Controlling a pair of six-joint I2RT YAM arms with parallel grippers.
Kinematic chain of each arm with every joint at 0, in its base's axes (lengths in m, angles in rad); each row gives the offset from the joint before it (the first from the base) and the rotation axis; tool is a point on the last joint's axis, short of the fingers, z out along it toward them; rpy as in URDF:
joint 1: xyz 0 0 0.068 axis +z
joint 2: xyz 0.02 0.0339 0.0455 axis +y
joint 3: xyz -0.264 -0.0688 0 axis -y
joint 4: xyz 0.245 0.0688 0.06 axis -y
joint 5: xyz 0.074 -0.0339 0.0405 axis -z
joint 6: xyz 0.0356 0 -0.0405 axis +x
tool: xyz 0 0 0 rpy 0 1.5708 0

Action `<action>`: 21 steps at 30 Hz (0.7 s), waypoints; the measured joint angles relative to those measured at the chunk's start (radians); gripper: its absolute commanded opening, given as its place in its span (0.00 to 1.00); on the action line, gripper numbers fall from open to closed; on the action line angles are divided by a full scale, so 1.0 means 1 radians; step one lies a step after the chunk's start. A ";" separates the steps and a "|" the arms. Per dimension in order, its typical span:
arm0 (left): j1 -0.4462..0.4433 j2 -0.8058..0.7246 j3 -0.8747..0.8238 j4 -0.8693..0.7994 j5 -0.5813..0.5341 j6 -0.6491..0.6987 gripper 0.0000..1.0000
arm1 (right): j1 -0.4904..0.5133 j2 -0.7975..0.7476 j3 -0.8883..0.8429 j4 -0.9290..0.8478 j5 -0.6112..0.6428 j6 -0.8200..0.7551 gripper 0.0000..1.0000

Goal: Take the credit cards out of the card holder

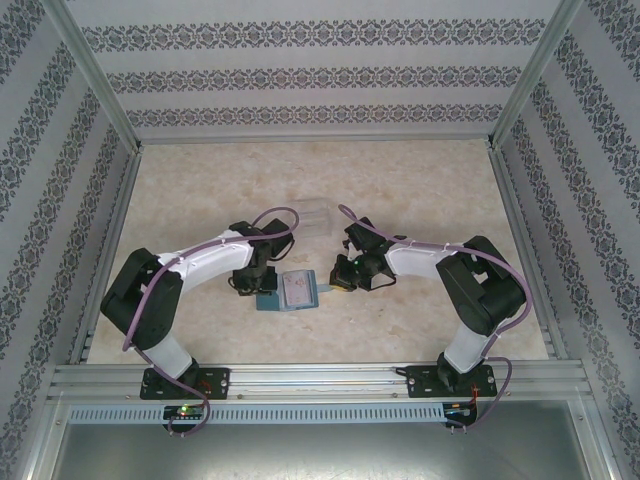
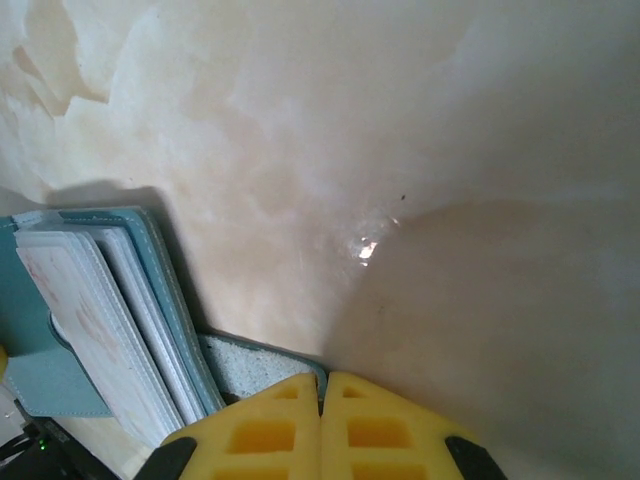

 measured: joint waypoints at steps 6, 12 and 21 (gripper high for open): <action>0.029 0.032 -0.026 0.057 0.033 0.023 0.28 | 0.008 -0.003 0.004 -0.008 0.019 0.001 0.00; 0.043 0.059 -0.026 0.097 0.050 0.042 0.27 | 0.011 -0.013 0.004 -0.013 0.051 0.004 0.00; 0.043 0.126 0.050 0.173 0.121 0.065 0.25 | -0.035 -0.058 -0.003 -0.058 0.148 -0.024 0.00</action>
